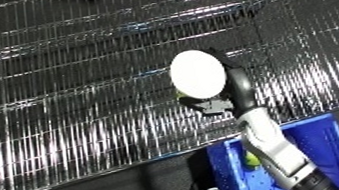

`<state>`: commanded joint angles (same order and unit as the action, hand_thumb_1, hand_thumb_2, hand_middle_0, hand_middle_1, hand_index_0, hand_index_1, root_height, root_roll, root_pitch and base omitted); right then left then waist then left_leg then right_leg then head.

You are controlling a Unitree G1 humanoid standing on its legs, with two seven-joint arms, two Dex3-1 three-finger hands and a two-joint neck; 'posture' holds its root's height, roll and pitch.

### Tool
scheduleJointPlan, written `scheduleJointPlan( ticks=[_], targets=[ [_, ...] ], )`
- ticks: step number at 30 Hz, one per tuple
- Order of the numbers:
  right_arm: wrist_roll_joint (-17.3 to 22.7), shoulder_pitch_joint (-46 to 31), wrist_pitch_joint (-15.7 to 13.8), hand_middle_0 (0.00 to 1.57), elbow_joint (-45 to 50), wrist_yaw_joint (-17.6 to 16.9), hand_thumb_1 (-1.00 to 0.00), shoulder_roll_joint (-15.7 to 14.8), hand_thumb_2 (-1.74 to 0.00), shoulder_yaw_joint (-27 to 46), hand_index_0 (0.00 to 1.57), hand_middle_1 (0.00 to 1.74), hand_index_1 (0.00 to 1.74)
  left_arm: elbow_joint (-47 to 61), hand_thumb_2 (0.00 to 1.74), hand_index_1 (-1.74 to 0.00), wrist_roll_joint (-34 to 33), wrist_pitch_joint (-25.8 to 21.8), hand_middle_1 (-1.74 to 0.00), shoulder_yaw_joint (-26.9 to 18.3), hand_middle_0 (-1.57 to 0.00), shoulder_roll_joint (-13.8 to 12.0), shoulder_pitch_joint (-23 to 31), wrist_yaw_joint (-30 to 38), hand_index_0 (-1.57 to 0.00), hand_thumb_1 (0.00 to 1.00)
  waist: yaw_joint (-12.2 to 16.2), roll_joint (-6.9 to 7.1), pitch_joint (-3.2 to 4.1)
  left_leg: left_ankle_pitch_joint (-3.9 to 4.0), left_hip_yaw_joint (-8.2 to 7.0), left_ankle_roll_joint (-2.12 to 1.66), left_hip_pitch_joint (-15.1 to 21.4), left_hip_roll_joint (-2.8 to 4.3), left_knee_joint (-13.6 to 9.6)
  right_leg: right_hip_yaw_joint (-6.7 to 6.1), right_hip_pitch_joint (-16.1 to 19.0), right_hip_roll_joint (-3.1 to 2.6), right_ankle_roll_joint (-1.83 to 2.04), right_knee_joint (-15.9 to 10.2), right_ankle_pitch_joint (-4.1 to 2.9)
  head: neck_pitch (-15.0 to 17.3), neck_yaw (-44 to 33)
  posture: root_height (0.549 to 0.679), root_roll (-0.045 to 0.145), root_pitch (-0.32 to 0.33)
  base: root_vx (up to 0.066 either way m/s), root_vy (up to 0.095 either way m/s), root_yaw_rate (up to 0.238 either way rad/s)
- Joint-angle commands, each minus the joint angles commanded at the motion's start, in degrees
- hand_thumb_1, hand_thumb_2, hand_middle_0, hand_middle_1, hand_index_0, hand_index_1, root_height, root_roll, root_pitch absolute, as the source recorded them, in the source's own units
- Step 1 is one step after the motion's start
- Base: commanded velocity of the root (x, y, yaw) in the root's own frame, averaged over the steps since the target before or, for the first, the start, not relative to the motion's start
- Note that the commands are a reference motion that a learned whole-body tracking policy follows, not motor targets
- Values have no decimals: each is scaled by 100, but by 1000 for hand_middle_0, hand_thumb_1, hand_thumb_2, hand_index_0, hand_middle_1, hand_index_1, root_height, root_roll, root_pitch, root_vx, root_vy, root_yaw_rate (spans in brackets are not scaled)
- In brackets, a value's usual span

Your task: Pick up the object and place it into the box

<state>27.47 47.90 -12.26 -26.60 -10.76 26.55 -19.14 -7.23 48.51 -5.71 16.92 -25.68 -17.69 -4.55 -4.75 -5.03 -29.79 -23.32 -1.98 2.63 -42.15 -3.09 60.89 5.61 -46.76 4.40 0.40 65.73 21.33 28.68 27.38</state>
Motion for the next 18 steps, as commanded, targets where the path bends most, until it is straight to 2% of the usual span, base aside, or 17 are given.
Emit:
scheduleJointPlan(
  ticks=[2,9,14,18],
  targets=[
    [-16,-52,-27,1334,71,-66,-850,28,-1479,29,1334,1479,1479,-4,1740,-1740,-2,-34,-1740,-15,-1570,1,32,-13,-1570,1000,12,10,0,7,5,-1,51,5,-47,-4,46,0,4,-42,-8,0,-9,578,53,84,-9,-18,-38],
    [-117,-335,-164,1334,629,-292,-850,104,-1479,231,1334,1479,1479,62,1740,-1740,-9,-105,-1740,-138,-1570,-21,220,-43,-1570,1000,89,55,0,22,18,-12,182,30,-163,-20,169,-24,11,-142,-21,5,-85,582,53,78,-14,-22,-70],
    [-423,-849,-263,1334,1489,-476,-850,64,-1479,499,1334,1479,1479,164,1740,-1740,-21,-219,-1740,-269,-1570,-42,446,-24,-1570,1000,212,110,0,28,6,-12,295,76,-298,-53,272,-58,39,-269,-45,-10,-199,586,54,78,-34,-13,-127],
    [-672,-1415,-421,1334,2114,-487,-850,34,-1479,736,1334,1479,1479,228,1740,-1740,-27,-305,-1740,-453,-1570,-52,626,-45,-1570,1000,346,175,0,39,-21,-18,375,140,-379,-83,341,-78,69,-345,-72,-45,-261,589,54,79,-52,-9,-174]
  ],
)
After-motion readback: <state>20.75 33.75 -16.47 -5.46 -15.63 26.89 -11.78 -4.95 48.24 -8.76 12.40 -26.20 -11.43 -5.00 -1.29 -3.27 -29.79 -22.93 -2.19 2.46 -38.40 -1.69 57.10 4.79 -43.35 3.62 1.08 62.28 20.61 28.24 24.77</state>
